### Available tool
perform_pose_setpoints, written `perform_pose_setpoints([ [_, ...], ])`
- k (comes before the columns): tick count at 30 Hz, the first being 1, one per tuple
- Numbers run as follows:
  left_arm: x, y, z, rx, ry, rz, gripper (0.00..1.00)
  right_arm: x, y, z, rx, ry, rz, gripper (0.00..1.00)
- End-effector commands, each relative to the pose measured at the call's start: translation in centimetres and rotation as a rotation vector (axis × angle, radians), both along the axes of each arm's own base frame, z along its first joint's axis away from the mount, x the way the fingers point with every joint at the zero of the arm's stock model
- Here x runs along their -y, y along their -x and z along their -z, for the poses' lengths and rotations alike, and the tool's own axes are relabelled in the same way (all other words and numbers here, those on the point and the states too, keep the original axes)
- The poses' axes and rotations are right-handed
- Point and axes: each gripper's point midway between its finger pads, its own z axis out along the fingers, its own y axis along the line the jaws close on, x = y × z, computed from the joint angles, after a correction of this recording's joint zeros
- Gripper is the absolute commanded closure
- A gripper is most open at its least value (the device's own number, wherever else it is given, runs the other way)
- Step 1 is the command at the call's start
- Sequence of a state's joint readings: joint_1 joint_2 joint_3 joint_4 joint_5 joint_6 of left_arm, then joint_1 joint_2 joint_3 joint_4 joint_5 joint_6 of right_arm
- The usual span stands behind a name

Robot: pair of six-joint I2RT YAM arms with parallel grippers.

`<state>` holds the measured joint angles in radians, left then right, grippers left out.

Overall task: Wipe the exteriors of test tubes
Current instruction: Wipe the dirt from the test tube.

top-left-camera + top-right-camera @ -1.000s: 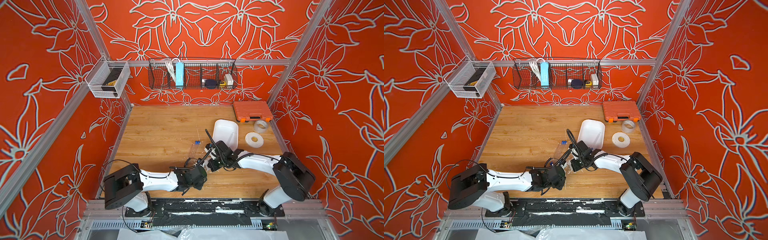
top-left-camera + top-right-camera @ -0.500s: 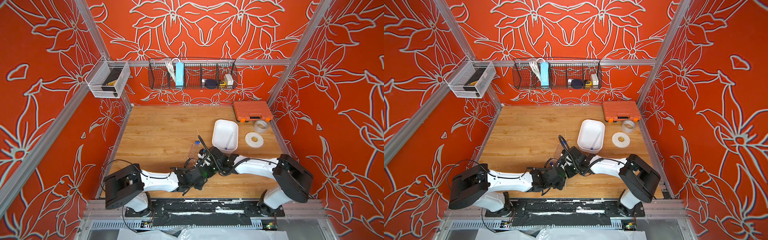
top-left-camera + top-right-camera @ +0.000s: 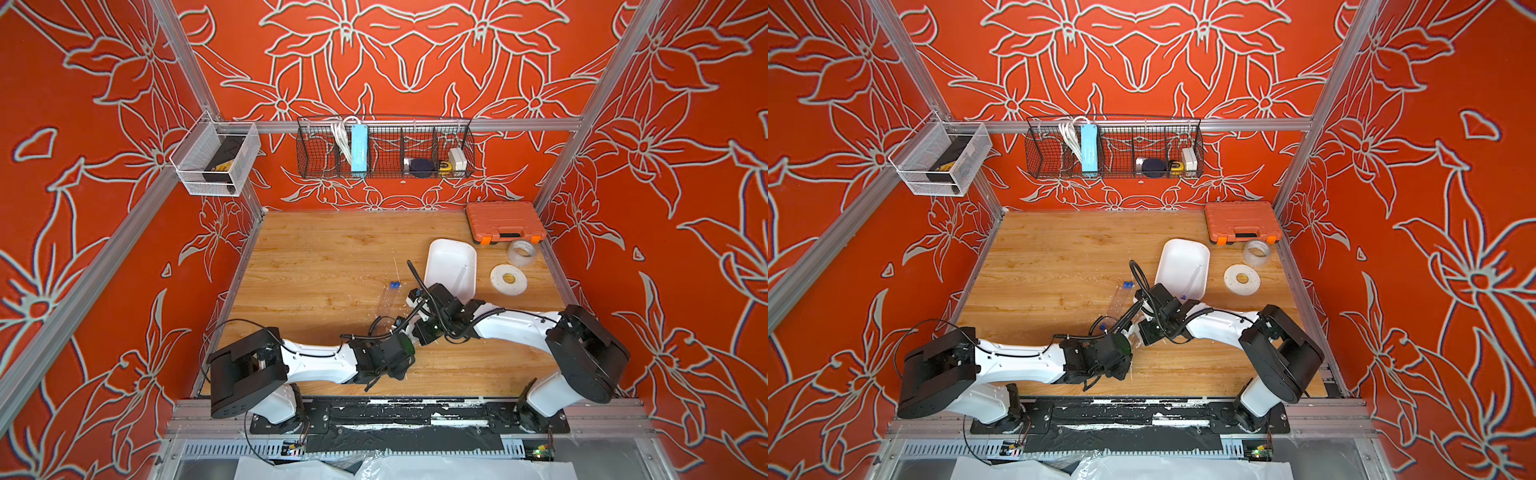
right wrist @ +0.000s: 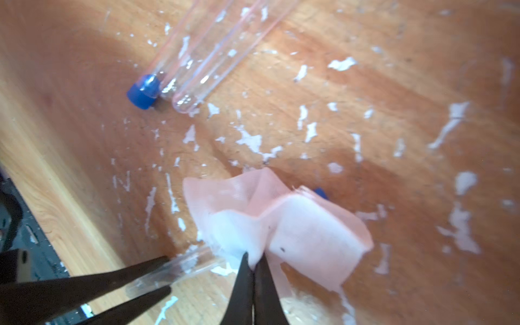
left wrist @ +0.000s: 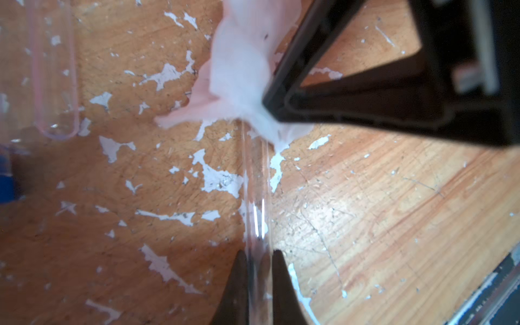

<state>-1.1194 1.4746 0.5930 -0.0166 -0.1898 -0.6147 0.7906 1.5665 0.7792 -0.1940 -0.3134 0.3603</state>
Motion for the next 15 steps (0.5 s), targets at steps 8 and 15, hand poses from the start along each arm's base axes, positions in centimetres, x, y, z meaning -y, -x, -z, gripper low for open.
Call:
perform_pose_setpoints([
  [8, -3.1, 1.8, 3.2, -0.081, -0.137, -0.004, 0.93, 0.4, -1.7, -1.5, 0.017, -0.005, -0.013, 1.00],
  [15, -2.2, 1.5, 2.4, -0.071, -0.100, 0.005, 0.94, -0.5, 0.9, -1.0, -0.003, -0.007, -0.044, 1.00],
])
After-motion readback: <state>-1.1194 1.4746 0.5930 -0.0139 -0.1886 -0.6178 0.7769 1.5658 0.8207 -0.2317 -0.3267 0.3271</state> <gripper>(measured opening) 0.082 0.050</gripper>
